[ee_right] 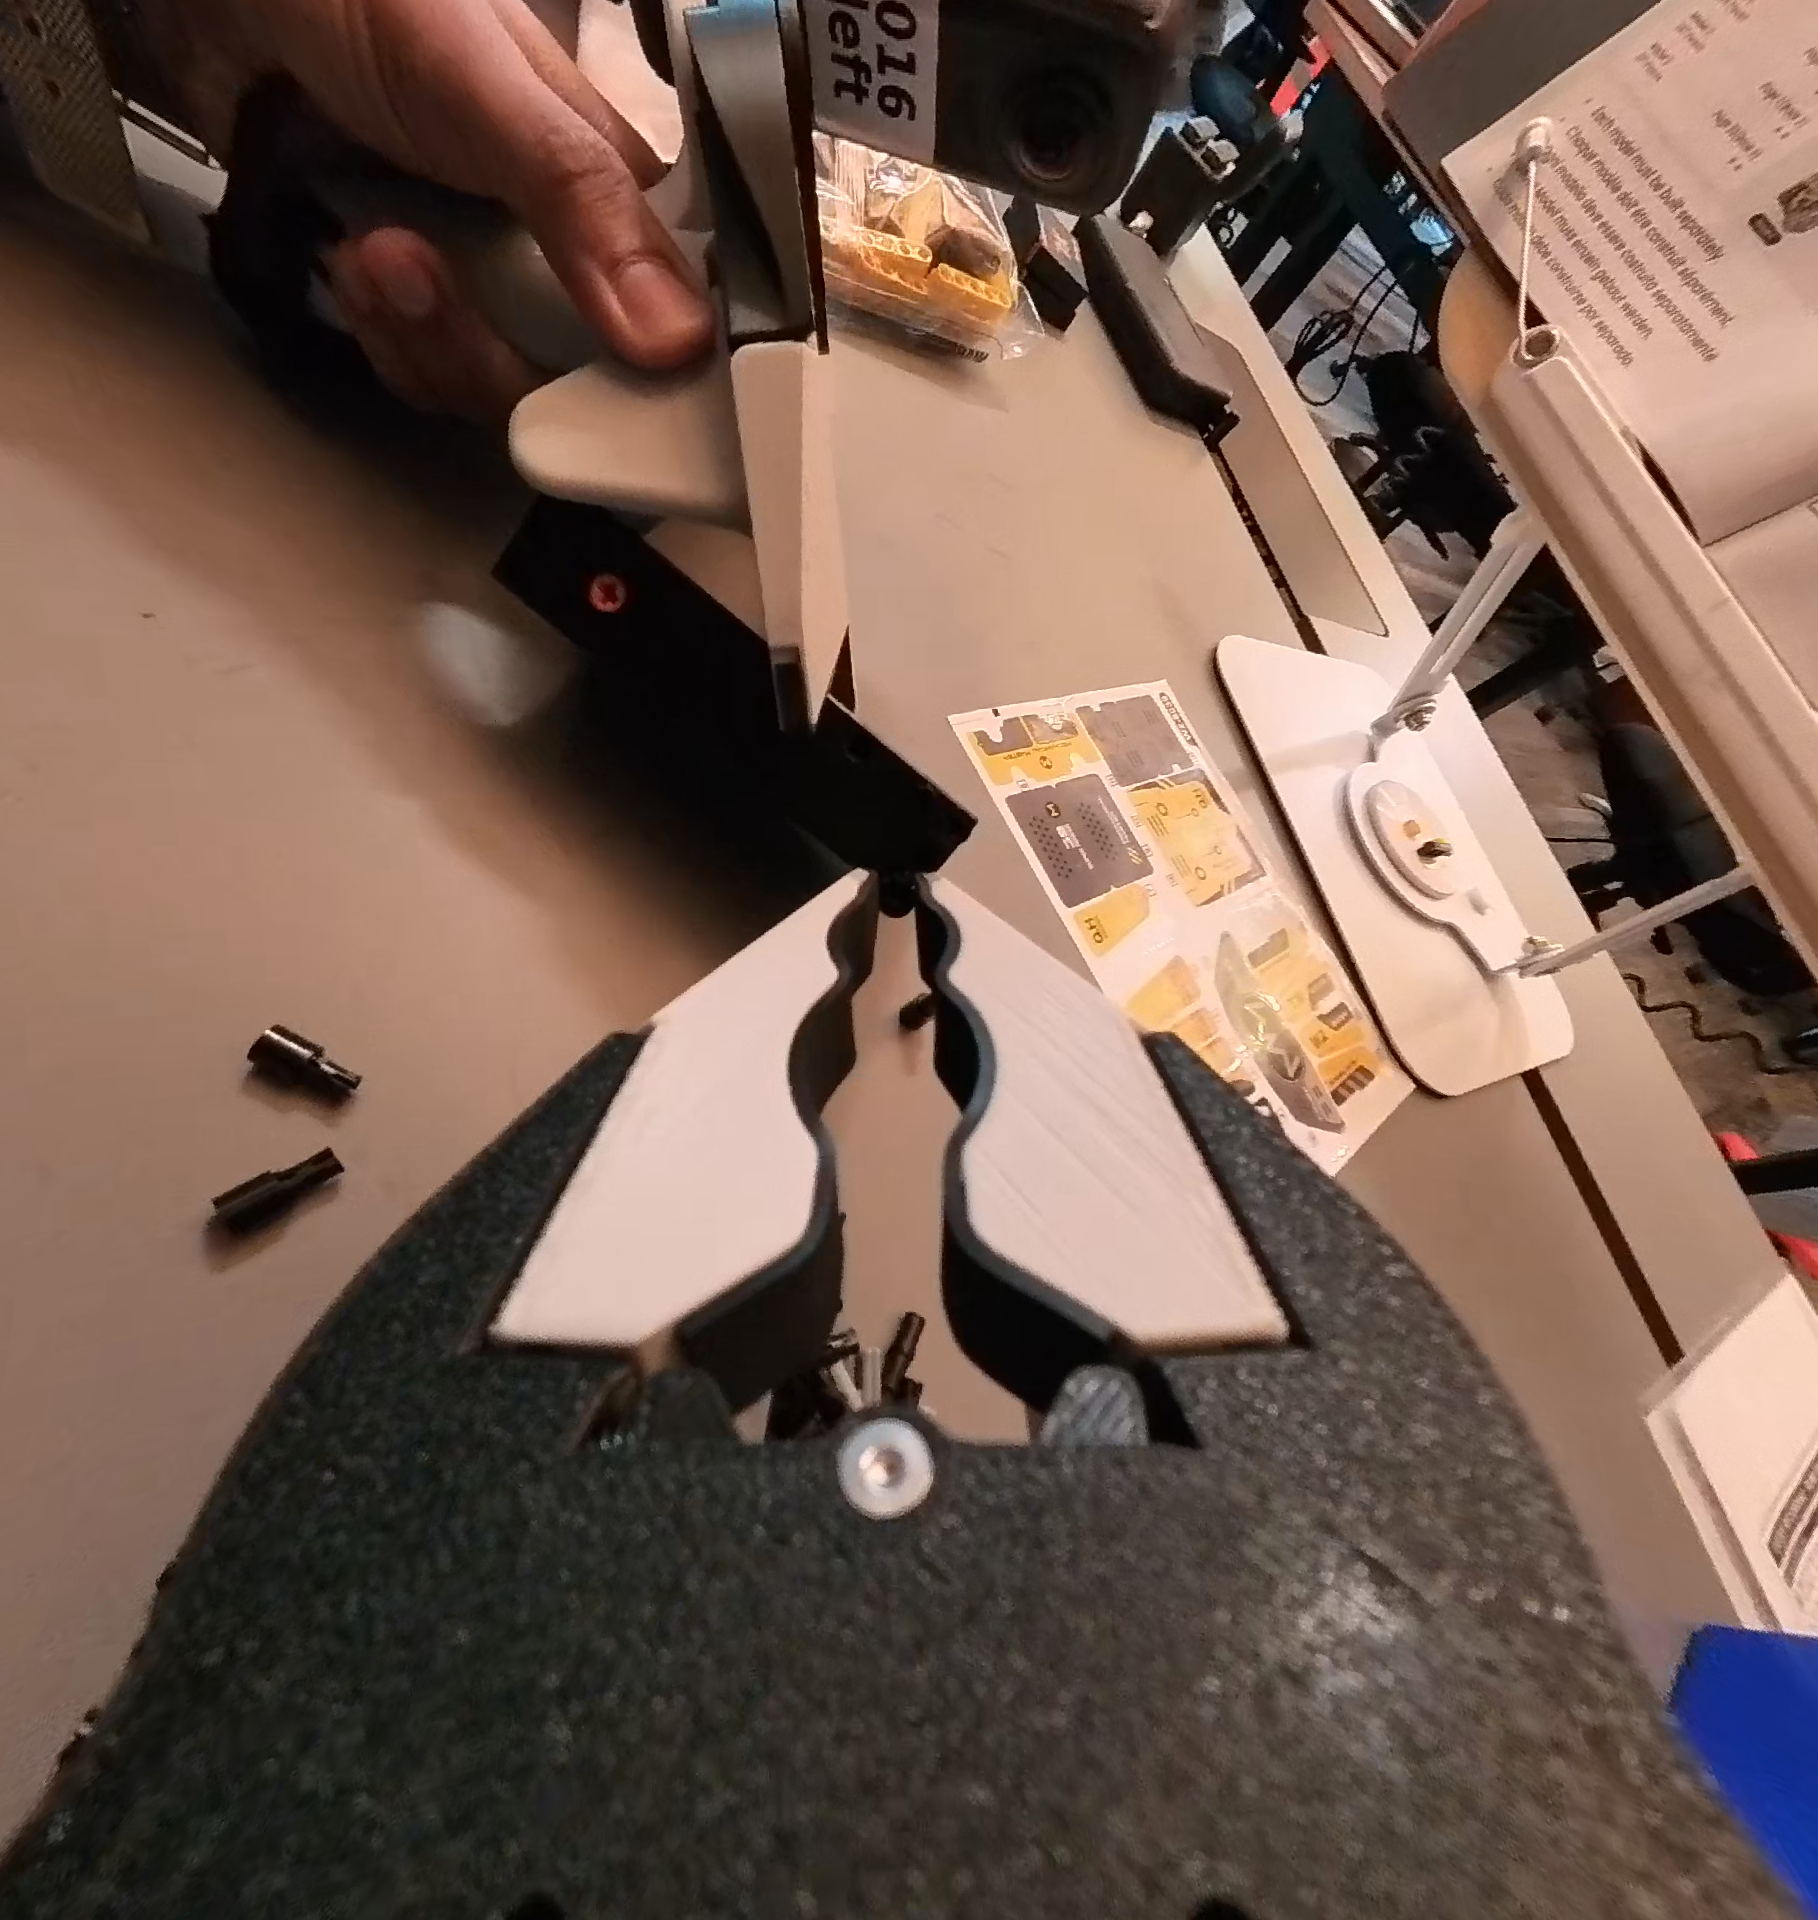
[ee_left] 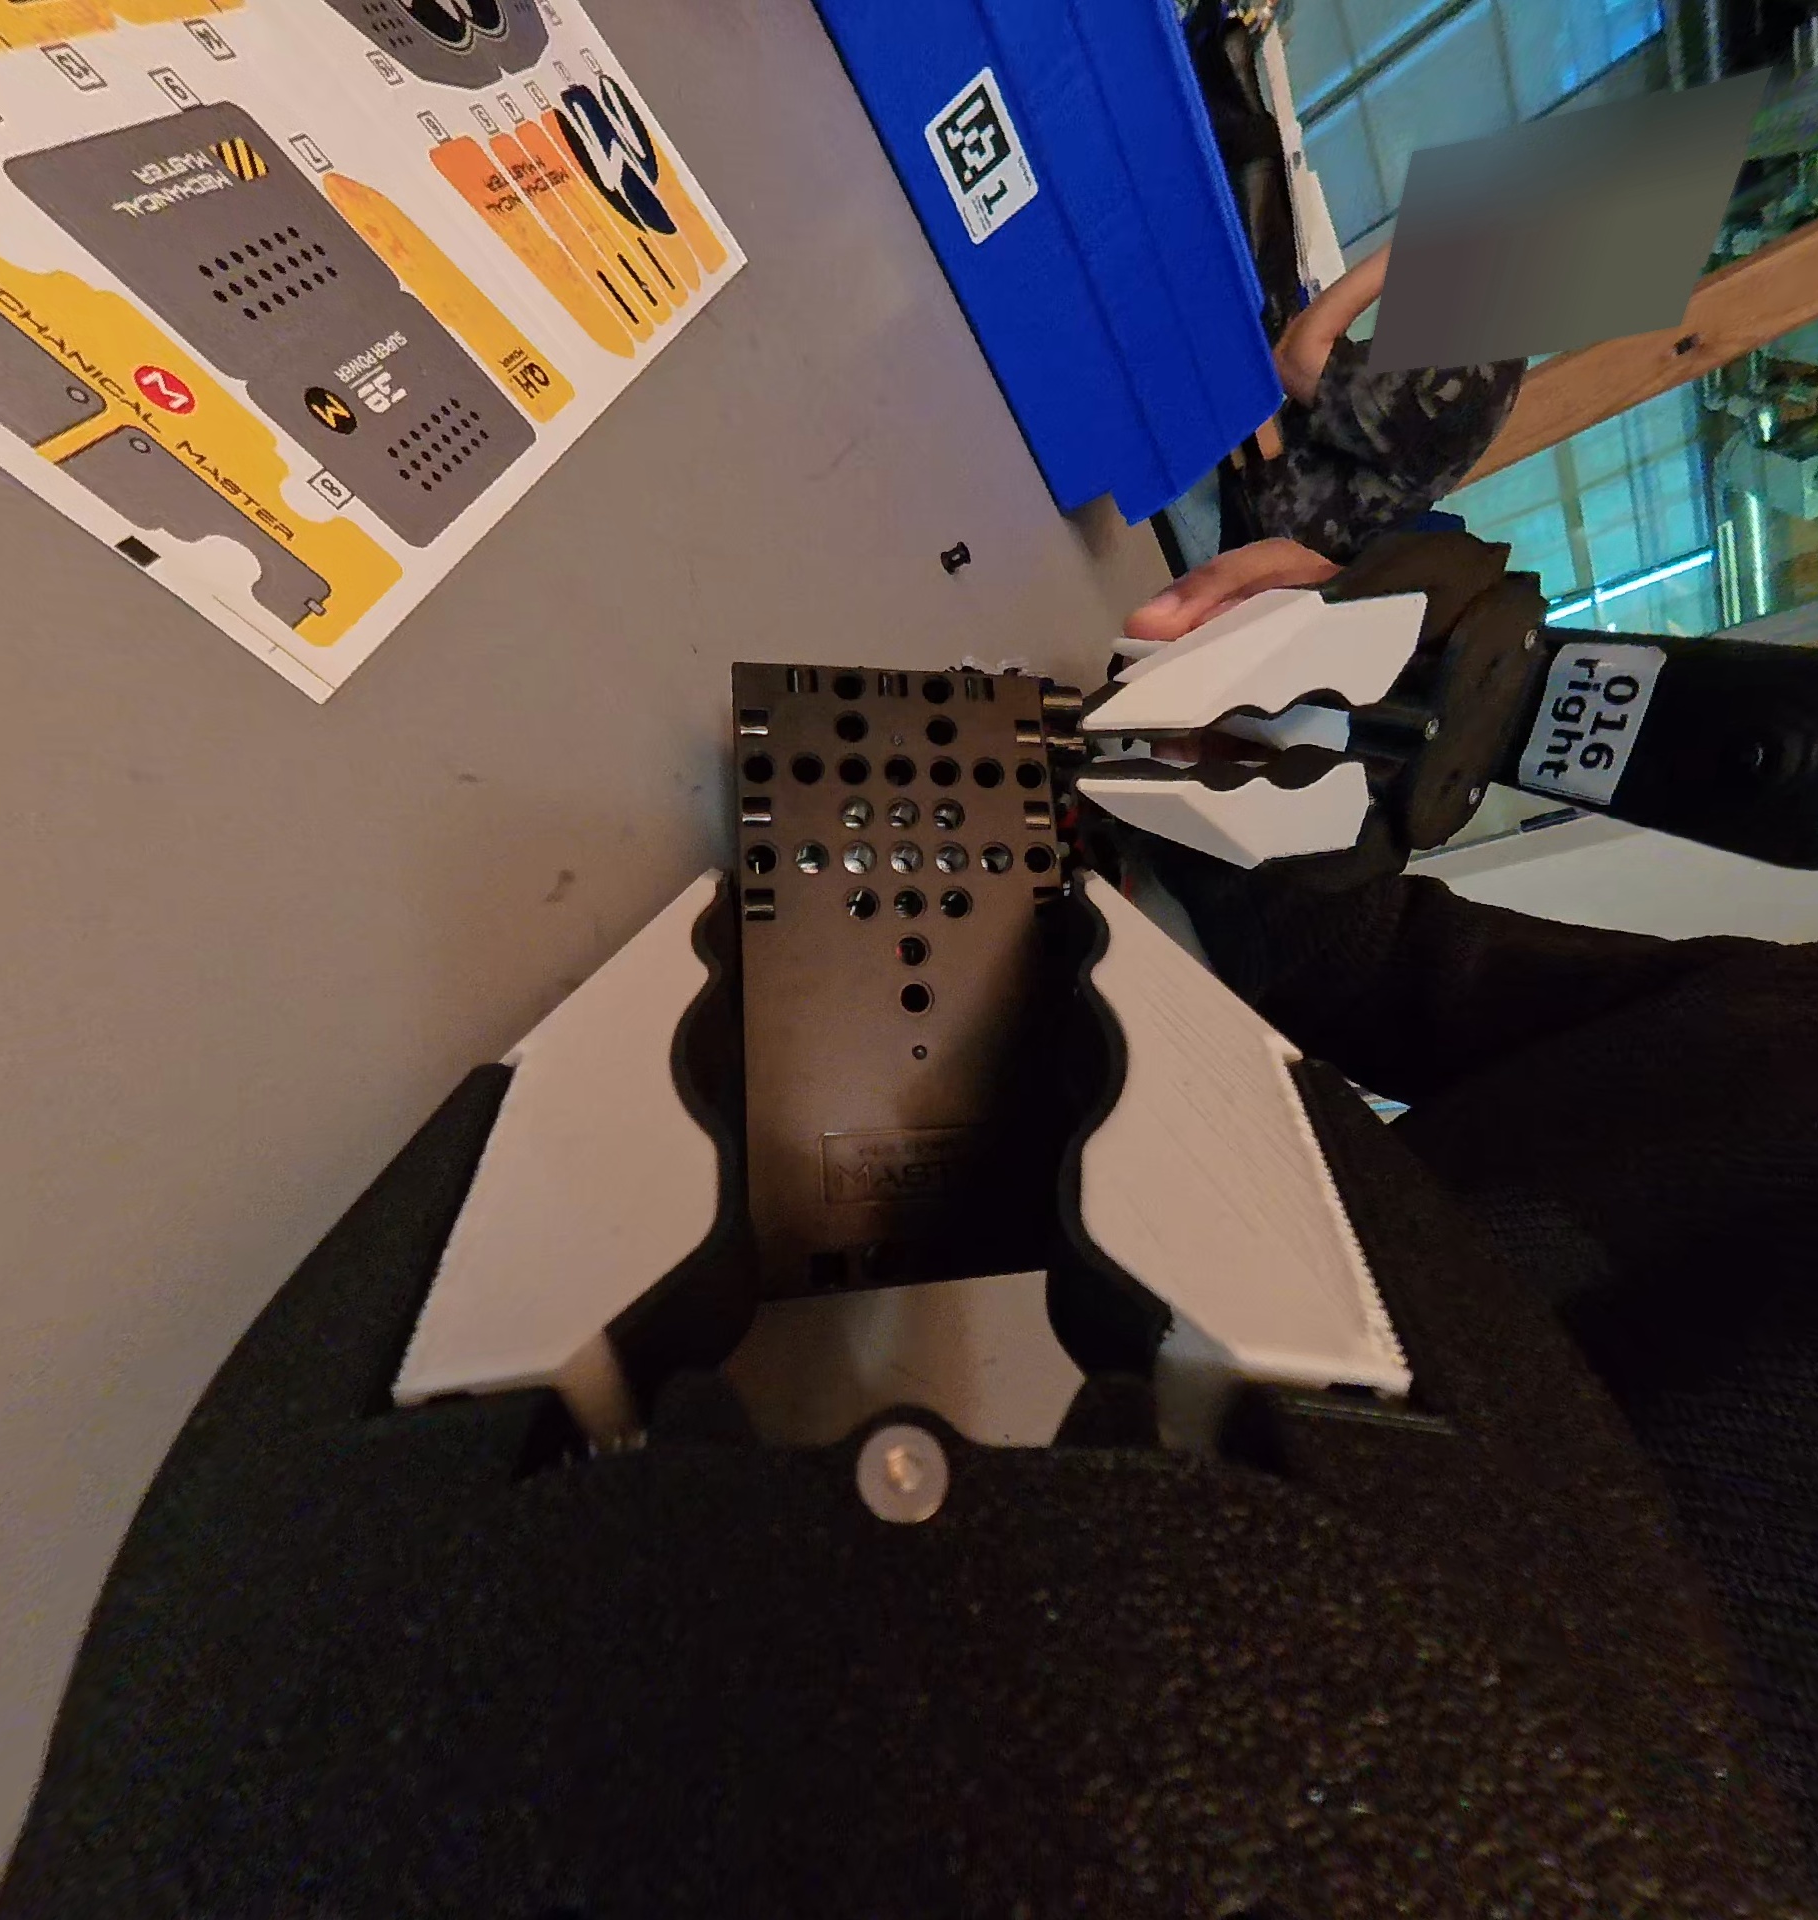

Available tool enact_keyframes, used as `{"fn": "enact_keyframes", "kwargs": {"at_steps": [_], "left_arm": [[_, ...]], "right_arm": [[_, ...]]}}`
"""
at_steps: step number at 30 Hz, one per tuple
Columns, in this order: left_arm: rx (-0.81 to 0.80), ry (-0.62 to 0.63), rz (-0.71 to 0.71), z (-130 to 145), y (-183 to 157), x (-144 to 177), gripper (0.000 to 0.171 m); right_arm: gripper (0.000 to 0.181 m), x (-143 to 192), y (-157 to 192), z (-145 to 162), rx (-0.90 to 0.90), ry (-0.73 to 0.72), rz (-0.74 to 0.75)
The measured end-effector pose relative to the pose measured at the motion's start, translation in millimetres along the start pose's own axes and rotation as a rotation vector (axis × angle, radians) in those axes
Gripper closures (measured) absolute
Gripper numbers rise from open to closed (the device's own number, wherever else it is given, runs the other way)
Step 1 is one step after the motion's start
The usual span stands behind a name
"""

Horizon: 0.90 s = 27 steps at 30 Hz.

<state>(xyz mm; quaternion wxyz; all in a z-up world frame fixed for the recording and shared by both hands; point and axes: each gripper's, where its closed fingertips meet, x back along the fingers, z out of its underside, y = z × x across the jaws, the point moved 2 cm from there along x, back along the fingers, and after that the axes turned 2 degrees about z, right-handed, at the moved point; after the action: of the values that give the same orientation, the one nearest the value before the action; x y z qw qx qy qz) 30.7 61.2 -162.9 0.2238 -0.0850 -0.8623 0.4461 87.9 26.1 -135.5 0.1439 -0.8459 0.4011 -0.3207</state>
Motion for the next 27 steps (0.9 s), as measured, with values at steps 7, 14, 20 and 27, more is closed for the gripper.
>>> {"fn": "enact_keyframes", "kwargs": {"at_steps": [7,14,20,27], "left_arm": [[-0.008,0.007,-0.009,0.5,0.2,-0.1,0.109],[-0.017,0.016,-0.012,1.1,0.4,-0.1,0.109],[-0.039,0.024,-0.024,2.0,0.1,-0.7,0.11],[-0.041,0.021,-0.033,1.9,0.4,-0.7,0.11]], "right_arm": [[0.175,-0.8,-0.4,0.7,-0.064,-0.008,-0.027],[0.174,-0.4,1.2,3.6,-0.051,-0.002,-0.059],[0.174,-1.8,3.0,4.4,-0.022,0.005,-0.073],[0.175,-5.7,2.8,5.0,-0.012,0.042,-0.047]]}}
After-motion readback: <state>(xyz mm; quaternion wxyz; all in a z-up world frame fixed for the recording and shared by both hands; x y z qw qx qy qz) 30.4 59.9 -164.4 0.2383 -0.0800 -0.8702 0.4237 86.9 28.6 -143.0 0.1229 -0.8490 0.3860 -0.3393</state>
